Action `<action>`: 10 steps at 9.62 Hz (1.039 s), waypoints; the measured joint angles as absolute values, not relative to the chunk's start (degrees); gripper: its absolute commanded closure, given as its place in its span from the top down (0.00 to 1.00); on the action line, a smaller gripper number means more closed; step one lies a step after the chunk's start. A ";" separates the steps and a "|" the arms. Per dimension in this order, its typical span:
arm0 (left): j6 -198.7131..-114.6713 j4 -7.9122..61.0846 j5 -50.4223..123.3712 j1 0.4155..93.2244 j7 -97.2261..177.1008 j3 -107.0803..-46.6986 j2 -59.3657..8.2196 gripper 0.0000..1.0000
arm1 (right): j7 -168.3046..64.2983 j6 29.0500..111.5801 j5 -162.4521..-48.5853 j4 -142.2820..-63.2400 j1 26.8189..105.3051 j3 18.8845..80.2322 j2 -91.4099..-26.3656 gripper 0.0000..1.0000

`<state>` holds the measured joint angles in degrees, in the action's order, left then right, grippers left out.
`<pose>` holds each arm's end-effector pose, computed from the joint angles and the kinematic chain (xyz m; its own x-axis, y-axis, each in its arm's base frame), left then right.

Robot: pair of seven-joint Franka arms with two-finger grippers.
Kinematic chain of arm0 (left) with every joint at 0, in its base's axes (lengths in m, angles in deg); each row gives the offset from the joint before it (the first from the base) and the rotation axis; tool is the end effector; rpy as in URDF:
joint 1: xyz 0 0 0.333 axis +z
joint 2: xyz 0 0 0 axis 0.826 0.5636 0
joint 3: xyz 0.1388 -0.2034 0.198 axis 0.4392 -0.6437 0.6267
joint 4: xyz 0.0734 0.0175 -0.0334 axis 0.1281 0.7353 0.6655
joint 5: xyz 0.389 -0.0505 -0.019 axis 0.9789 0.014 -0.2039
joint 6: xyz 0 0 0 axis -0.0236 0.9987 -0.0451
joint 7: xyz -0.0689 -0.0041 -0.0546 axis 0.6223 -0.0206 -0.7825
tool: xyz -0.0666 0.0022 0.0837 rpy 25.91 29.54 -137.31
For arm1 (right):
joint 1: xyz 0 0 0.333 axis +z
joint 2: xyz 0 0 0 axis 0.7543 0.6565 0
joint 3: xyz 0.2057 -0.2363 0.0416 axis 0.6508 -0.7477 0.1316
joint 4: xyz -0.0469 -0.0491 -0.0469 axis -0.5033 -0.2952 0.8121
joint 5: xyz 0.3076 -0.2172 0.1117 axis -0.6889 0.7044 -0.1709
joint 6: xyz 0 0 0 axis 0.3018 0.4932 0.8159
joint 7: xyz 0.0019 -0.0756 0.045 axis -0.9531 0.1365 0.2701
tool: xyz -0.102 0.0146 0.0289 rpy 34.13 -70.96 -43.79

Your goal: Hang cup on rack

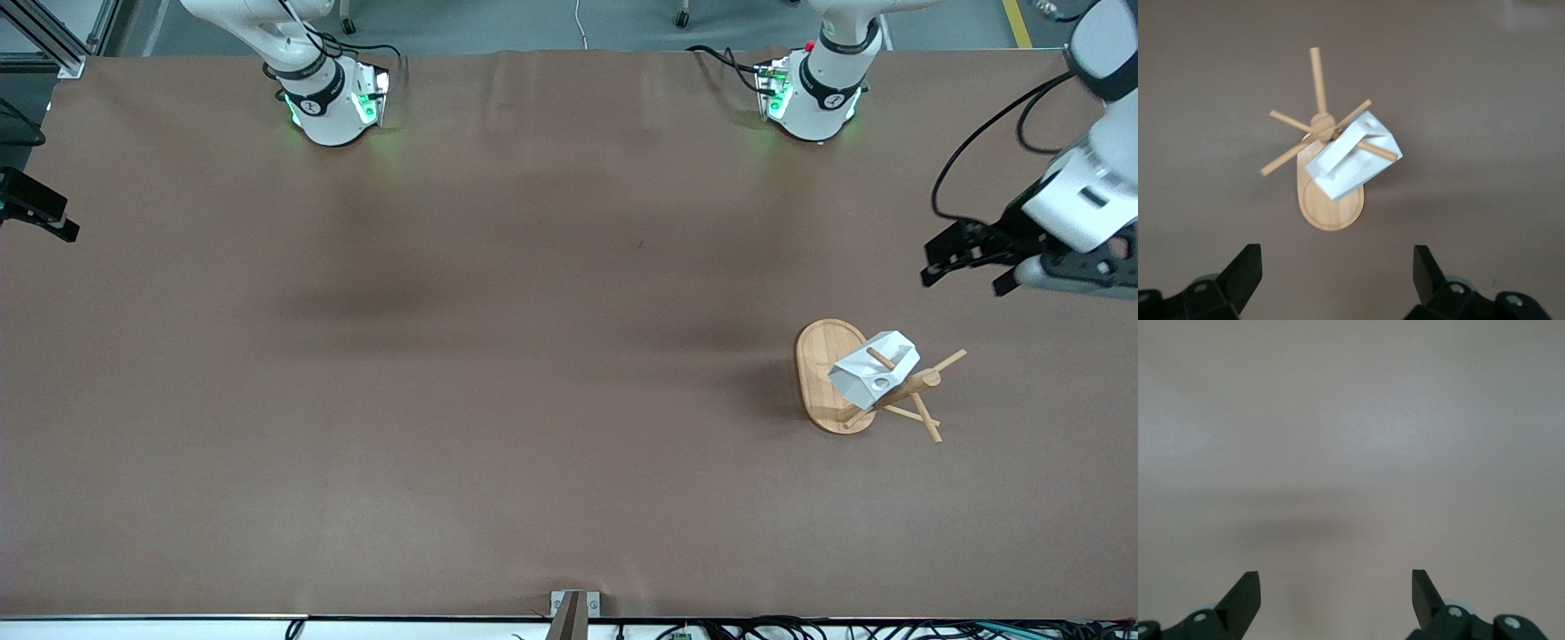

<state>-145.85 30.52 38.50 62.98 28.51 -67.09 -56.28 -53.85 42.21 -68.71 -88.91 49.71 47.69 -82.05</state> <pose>0.5476 -0.0234 0.5863 0.9874 -0.0740 0.1398 -0.0878 -0.9916 0.0954 0.5486 -0.0627 0.6583 0.9994 0.0055 0.0340 0.0054 -1.0000 0.0029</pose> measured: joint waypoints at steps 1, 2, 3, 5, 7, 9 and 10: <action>-142.22 29.86 38.50 62.99 28.56 -66.35 -58.06 1.00 | -53.84 42.21 -68.71 -88.92 49.71 47.69 -82.05 1.00; -138.59 29.06 38.50 63.00 28.60 -65.69 -59.60 1.00 | -53.84 42.21 -68.70 -88.92 49.71 47.68 -82.05 1.00; -136.61 28.82 39.44 63.00 28.60 -65.26 -61.09 1.00 | -53.84 42.21 -68.70 -88.93 49.69 47.67 -82.05 1.00; -134.57 28.78 43.06 62.76 28.58 -65.57 -63.49 1.00 | -53.84 42.21 -68.70 -88.93 49.68 47.66 -82.05 1.00; -133.10 28.78 43.84 62.34 28.62 -66.44 -64.68 1.00 | -53.83 42.21 -68.70 -88.94 49.67 47.65 -82.04 1.00; -132.95 28.59 43.86 61.25 28.66 -66.83 -64.70 1.00 | -53.83 42.21 -68.70 -88.95 49.67 47.65 -82.02 1.00; -132.95 28.09 43.86 60.61 28.79 -66.88 -64.37 1.00 | -53.83 42.21 -68.70 -88.95 49.66 47.65 -82.02 1.00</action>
